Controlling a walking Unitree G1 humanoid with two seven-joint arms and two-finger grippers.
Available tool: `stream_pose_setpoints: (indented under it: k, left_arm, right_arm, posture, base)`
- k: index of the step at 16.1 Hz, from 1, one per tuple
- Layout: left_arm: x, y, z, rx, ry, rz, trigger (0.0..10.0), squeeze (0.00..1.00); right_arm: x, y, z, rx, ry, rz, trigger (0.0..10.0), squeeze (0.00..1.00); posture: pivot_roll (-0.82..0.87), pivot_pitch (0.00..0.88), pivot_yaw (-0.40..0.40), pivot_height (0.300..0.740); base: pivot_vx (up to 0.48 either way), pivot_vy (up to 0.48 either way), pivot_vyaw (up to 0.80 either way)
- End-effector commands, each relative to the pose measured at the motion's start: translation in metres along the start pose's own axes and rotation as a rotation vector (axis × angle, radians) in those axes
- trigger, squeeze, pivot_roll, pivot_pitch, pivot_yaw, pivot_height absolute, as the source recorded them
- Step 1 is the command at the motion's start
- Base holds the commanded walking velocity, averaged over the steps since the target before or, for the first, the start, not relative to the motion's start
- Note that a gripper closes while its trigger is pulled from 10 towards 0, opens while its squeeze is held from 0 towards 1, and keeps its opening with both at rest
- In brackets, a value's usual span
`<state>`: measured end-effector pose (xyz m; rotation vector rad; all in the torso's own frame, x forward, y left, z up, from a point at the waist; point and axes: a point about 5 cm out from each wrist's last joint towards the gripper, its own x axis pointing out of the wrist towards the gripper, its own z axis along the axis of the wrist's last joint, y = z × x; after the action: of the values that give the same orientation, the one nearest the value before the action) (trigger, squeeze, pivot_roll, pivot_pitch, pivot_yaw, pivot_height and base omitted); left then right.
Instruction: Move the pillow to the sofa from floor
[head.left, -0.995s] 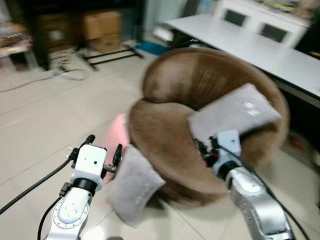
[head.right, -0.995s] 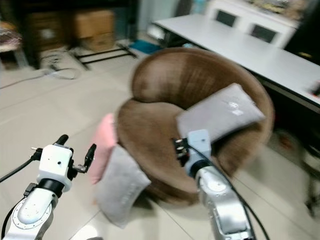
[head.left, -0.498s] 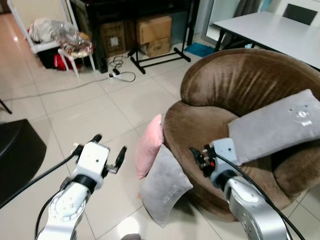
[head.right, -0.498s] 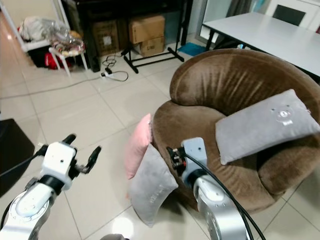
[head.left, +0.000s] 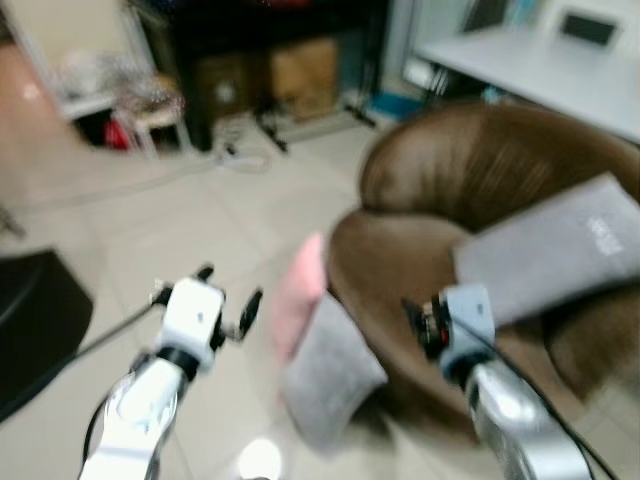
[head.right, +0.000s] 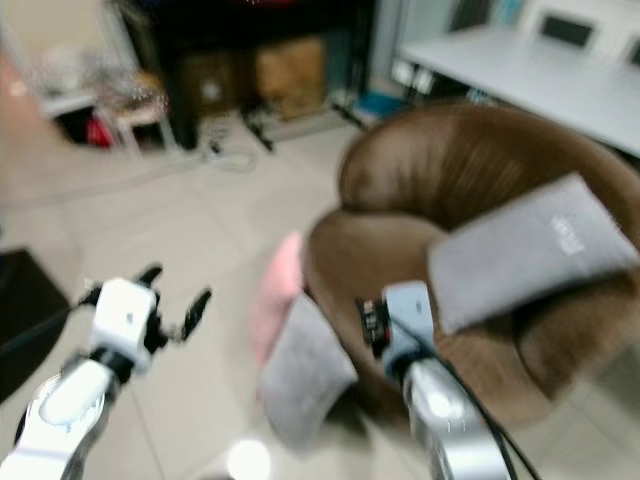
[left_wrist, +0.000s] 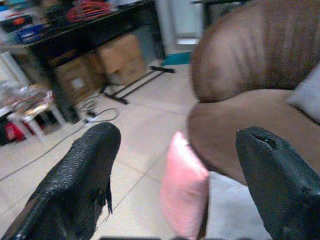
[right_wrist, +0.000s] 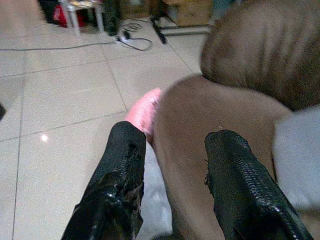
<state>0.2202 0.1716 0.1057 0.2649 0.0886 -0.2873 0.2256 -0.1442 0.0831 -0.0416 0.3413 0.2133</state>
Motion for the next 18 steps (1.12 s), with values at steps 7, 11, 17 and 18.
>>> stream_pose_setpoints:
  k: [7, 11, 17, 18]
  left_arm:
    - [-0.004, 0.007, -0.003, -0.002, 0.011, 0.039, 10.0, 0.00]
    - [-0.003, 0.005, -0.003, -0.006, 0.010, 0.043, 10.0, 0.00]
    - [-0.001, 0.004, -0.006, 0.010, 0.020, 0.068, 10.0, 0.00]
    - [-0.001, 0.003, -0.007, 0.010, 0.018, 0.066, 10.0, 0.00]
  right_arm:
    - [0.006, 0.004, 0.009, -0.006, -0.024, 0.023, 10.0, 0.00]
    - [0.005, -0.006, 0.010, -0.006, -0.022, -0.032, 10.0, 0.00]
    - [0.008, -0.016, 0.017, 0.070, -0.074, -0.072, 10.0, 0.00]
    - [0.008, -0.017, 0.017, 0.072, -0.074, -0.074, 10.0, 0.00]
  posture:
    - [0.02, 0.000, -0.033, 0.740]
    - [0.01, 0.000, -0.041, 0.740]
    - [0.01, 0.000, -0.058, 0.725]
    - [0.01, 0.000, -0.061, 0.715]
  base:
    - [0.374, 0.000, 0.06]
    - [0.375, 0.000, 0.00]
    - [0.178, 0.000, 0.00]
    - [0.000, 0.000, 0.00]
